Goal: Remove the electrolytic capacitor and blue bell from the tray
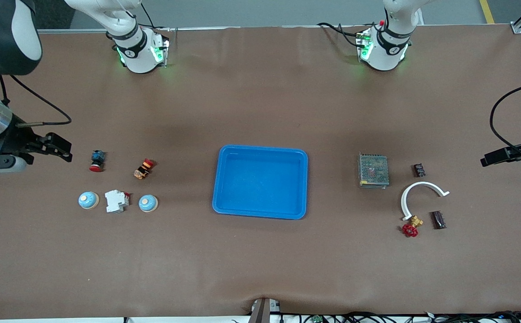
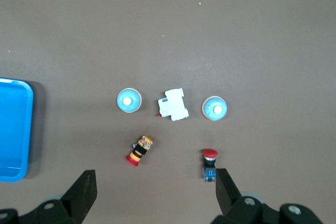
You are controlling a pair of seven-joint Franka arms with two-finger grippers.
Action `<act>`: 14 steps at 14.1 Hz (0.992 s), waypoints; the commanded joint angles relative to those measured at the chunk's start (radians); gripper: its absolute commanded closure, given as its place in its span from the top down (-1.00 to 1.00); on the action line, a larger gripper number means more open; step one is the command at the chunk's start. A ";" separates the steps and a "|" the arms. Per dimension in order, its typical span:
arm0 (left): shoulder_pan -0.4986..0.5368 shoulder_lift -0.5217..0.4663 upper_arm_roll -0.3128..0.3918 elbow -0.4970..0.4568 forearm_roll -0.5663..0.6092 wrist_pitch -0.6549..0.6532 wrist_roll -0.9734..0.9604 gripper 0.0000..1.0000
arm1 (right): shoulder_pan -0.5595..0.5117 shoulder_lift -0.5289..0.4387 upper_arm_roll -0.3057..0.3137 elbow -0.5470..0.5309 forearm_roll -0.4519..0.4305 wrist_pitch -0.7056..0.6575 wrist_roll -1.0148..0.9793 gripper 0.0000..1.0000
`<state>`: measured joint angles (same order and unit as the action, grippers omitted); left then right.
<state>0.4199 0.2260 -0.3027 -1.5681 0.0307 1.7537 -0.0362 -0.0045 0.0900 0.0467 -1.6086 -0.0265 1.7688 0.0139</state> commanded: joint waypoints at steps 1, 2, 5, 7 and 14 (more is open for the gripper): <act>0.004 0.021 -0.050 0.129 -0.029 -0.062 0.013 1.00 | 0.032 -0.029 0.001 0.039 -0.015 -0.061 0.081 1.00; 0.005 0.019 -0.068 0.146 -0.029 -0.062 0.007 1.00 | 0.037 -0.038 0.001 0.044 -0.013 -0.068 0.083 1.00; 0.007 0.009 -0.110 0.151 -0.031 -0.065 -0.005 1.00 | 0.037 -0.056 0.004 0.055 -0.013 -0.083 0.083 1.00; 0.007 -0.019 -0.122 0.151 -0.029 -0.066 -0.007 1.00 | 0.032 -0.056 0.001 0.065 -0.013 -0.087 0.078 1.00; 0.004 -0.020 -0.190 0.188 -0.018 -0.062 -0.013 1.00 | 0.023 -0.064 -0.008 0.153 0.000 -0.230 0.083 1.00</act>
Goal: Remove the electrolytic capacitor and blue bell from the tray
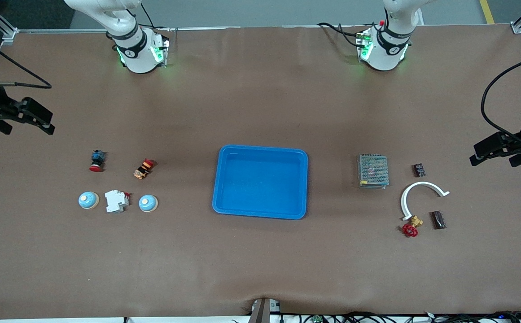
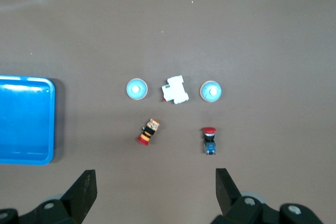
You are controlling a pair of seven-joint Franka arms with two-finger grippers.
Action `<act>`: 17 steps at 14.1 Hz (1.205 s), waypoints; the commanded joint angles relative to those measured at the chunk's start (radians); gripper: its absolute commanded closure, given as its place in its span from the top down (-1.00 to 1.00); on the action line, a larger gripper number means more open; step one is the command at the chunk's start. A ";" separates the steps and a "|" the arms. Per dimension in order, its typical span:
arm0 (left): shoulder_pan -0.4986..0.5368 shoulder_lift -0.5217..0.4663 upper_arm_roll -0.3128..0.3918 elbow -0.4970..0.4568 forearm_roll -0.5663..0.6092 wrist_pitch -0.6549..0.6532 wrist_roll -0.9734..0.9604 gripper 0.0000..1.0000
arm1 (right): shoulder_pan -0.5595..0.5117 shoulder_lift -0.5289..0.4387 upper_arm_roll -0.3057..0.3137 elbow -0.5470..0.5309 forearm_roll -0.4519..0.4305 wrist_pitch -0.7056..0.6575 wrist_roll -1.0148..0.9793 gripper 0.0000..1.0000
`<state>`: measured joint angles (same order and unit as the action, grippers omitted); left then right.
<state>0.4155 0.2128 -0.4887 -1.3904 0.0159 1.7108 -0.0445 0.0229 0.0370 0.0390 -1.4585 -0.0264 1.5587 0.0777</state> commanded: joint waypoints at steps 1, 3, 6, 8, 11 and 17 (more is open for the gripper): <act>0.008 -0.010 -0.004 0.010 -0.004 -0.019 -0.005 1.00 | -0.009 -0.020 -0.001 -0.005 0.000 -0.020 0.019 1.00; 0.014 -0.012 0.005 0.010 -0.005 -0.019 -0.005 1.00 | -0.009 -0.022 0.001 -0.002 0.000 -0.023 0.019 1.00; 0.019 -0.013 0.010 0.010 -0.002 -0.017 -0.005 1.00 | -0.009 -0.019 0.001 0.009 -0.004 -0.035 0.019 1.00; 0.026 -0.041 0.012 0.010 -0.005 -0.016 -0.003 1.00 | -0.011 -0.017 0.001 0.015 -0.004 -0.035 0.020 1.00; 0.002 -0.042 0.033 0.008 -0.004 -0.016 -0.003 1.00 | -0.011 -0.017 0.001 0.015 -0.001 -0.035 0.020 1.00; -0.474 -0.145 0.499 -0.021 -0.019 -0.091 0.014 1.00 | -0.009 -0.020 0.002 0.018 0.003 -0.003 0.017 1.00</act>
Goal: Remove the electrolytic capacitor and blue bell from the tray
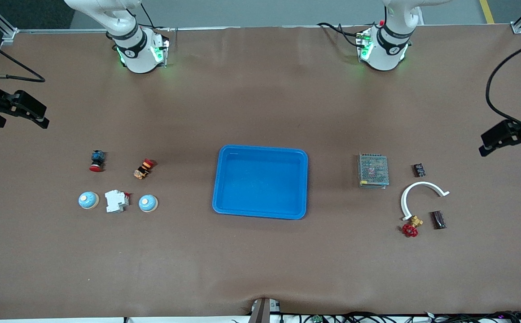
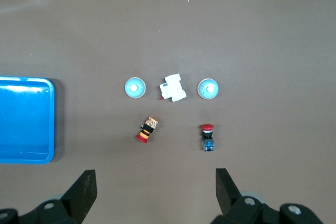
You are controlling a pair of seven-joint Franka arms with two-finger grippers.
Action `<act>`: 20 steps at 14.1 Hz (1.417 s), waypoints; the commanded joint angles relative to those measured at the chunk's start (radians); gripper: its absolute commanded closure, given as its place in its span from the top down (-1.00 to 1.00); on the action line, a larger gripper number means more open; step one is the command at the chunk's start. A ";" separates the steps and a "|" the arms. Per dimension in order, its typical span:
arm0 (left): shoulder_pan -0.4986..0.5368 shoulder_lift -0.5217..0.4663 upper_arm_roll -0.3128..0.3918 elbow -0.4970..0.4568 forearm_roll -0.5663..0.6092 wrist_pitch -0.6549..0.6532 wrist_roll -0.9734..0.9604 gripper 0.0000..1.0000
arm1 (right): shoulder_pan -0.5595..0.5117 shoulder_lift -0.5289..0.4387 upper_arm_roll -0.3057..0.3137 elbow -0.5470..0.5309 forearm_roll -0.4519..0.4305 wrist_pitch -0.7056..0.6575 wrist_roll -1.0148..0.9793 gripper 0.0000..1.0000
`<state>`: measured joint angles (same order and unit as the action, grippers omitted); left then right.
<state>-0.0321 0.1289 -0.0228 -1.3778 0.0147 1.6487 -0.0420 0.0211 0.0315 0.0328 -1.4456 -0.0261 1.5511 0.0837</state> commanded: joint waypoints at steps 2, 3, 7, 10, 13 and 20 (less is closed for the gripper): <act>-0.029 -0.113 0.030 -0.099 -0.018 -0.029 0.013 1.00 | -0.007 -0.015 0.009 0.005 0.003 0.012 0.013 1.00; -0.028 -0.141 0.029 -0.143 -0.019 -0.021 0.013 1.00 | -0.006 -0.015 0.009 0.005 0.003 0.012 0.013 1.00; -0.026 -0.290 0.026 -0.348 -0.030 0.101 0.013 1.00 | -0.006 -0.012 0.009 0.005 0.003 0.021 0.013 1.00; -0.029 -0.269 0.026 -0.333 -0.015 0.105 0.011 1.00 | -0.003 -0.004 0.010 0.019 -0.008 0.018 0.014 1.00; -0.025 -0.244 0.026 -0.326 -0.015 0.121 0.011 1.00 | -0.007 0.001 0.010 0.019 -0.006 0.020 0.013 1.00; -0.022 -0.138 0.029 -0.207 -0.013 0.125 0.007 1.00 | -0.009 0.010 0.010 0.019 -0.006 0.021 0.013 1.00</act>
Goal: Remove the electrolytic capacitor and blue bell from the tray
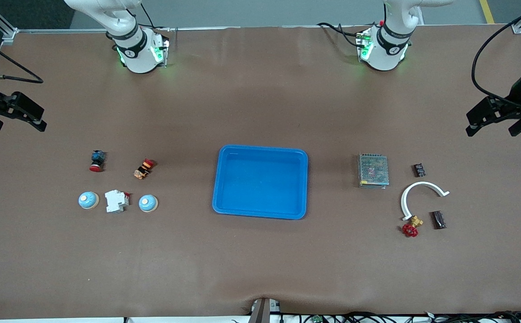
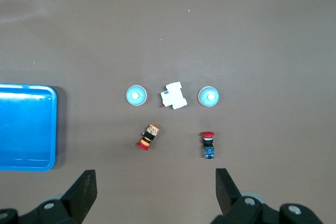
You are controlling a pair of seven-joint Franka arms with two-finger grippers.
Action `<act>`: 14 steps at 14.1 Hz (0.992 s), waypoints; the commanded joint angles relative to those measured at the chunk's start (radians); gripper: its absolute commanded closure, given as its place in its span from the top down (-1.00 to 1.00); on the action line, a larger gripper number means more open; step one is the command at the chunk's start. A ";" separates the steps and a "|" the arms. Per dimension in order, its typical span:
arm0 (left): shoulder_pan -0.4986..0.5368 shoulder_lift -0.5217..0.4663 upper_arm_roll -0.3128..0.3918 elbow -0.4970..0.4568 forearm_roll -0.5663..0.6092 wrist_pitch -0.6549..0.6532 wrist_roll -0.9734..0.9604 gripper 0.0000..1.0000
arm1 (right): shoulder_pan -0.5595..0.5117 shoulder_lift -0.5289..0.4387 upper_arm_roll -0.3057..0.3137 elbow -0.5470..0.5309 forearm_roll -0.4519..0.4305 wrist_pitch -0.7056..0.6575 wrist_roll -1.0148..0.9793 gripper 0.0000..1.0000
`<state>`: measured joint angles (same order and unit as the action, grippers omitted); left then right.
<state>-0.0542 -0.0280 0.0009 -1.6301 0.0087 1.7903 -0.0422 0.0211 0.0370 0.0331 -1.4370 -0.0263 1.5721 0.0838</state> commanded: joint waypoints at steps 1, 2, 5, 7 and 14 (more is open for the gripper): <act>0.002 0.016 0.005 0.045 -0.007 -0.028 0.010 1.00 | -0.009 0.004 0.008 0.012 -0.004 0.000 0.013 1.00; 0.004 0.017 0.008 0.045 -0.009 -0.037 0.010 1.00 | -0.009 0.004 0.010 0.012 -0.004 0.000 0.013 1.00; 0.005 0.016 0.008 0.044 -0.009 -0.045 0.010 1.00 | -0.010 0.004 0.008 0.010 0.005 0.002 0.014 1.00; 0.005 0.016 0.010 0.044 -0.009 -0.045 0.010 1.00 | -0.015 0.004 0.007 0.010 0.044 0.000 0.014 1.00; 0.007 0.014 0.013 0.044 -0.009 -0.045 0.011 1.00 | -0.020 0.004 0.007 0.009 0.048 0.000 0.037 1.00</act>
<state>-0.0508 -0.0164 0.0119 -1.6044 0.0087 1.7648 -0.0421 0.0163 0.0373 0.0307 -1.4370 0.0067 1.5722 0.0957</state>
